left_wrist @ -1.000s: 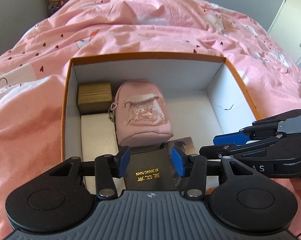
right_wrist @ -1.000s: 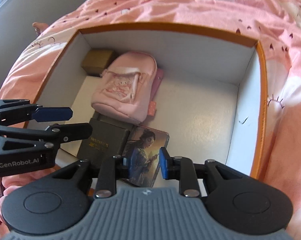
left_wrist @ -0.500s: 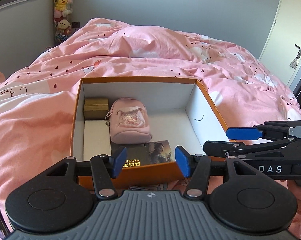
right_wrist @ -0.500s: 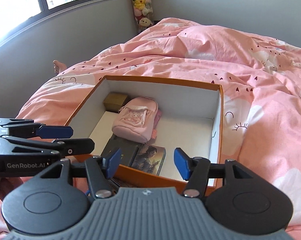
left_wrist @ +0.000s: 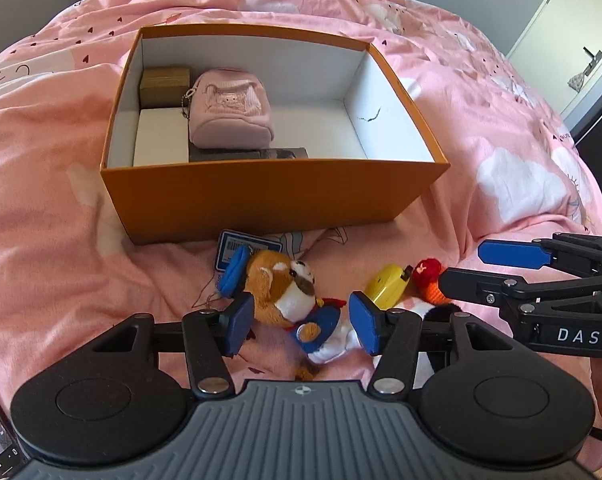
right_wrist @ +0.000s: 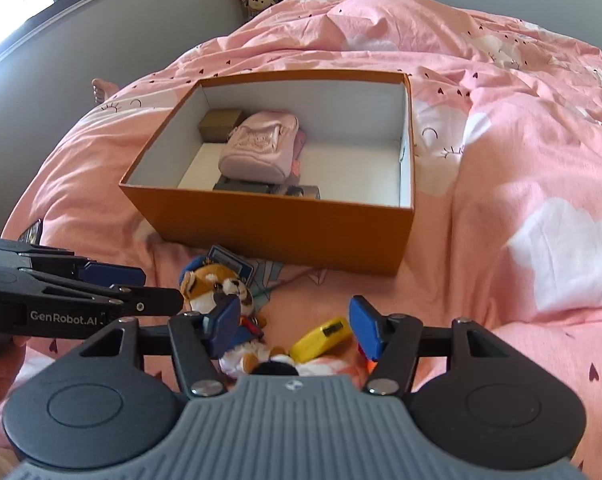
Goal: Organize objects
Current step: 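Move both grippers to the plush keychains beside the orange box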
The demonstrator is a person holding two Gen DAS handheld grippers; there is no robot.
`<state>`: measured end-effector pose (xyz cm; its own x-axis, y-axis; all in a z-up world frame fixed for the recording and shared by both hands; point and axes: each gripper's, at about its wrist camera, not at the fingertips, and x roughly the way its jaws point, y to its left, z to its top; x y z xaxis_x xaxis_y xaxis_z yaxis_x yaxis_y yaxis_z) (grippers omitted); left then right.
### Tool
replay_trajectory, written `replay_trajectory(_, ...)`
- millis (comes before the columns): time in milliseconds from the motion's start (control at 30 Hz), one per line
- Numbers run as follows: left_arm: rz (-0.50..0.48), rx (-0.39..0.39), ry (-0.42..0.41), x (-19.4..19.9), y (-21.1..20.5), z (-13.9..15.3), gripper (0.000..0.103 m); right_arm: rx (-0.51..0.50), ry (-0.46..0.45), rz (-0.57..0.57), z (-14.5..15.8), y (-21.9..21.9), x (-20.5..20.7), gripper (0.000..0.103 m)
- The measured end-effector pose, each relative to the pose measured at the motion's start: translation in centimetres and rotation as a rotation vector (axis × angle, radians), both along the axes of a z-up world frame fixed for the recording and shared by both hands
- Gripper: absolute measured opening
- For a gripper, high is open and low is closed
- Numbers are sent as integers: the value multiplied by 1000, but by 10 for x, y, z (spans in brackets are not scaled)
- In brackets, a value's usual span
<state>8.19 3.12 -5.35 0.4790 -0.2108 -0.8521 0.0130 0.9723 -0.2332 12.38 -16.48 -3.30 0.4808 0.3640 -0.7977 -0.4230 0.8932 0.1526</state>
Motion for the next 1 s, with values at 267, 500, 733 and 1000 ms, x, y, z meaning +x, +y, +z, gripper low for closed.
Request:
replay_trajectory(267, -77, 17, 26, -13, -16, -5, 64, -59, 60, -2, -13, -14, -31, 71)
replay_trajectory(500, -118, 26, 46, -15, -29, -7, 63, -21, 166, 14, -32, -15, -36, 72)
replay_trajectory(733, -117, 34, 82, -14, -30, -13, 62, 19, 307, -31, -57, -16, -20, 71)
replay_trajectory(1000, -133, 18, 71, -10, -31, -14, 60, 56, 298, -60, -50, -21, -5, 56)
